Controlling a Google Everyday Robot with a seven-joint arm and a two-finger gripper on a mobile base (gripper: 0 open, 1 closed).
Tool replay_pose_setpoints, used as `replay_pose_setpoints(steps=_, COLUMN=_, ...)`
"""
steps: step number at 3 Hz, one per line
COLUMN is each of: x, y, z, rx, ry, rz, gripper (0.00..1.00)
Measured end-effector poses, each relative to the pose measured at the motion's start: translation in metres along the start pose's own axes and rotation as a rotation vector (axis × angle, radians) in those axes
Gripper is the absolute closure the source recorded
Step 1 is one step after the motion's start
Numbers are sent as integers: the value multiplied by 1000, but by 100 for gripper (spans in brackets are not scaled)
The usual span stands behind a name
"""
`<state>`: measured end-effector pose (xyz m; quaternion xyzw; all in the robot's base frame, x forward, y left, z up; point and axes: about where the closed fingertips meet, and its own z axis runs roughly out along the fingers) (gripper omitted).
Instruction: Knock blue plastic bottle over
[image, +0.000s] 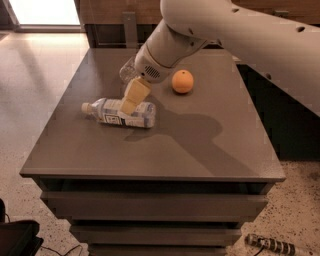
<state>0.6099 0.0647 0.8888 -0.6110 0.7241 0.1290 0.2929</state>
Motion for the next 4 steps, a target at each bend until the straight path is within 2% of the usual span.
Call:
replay_pose_setpoints(steps=1, x=9, y=-28, z=-41, rx=54, ry=-1, rz=23, gripper=0)
replay_pose_setpoints(steps=2, x=29, y=-54, z=-82, rx=119, ry=-22, rz=79, gripper=0)
replay_pose_setpoints(steps=3, x=58, y=-72, z=-122, rx=189, ry=-53, rz=162, gripper=0)
replay_pose_setpoints(steps=4, x=86, y=-79, z=-154, rx=252, ry=-82, rz=245, gripper=0)
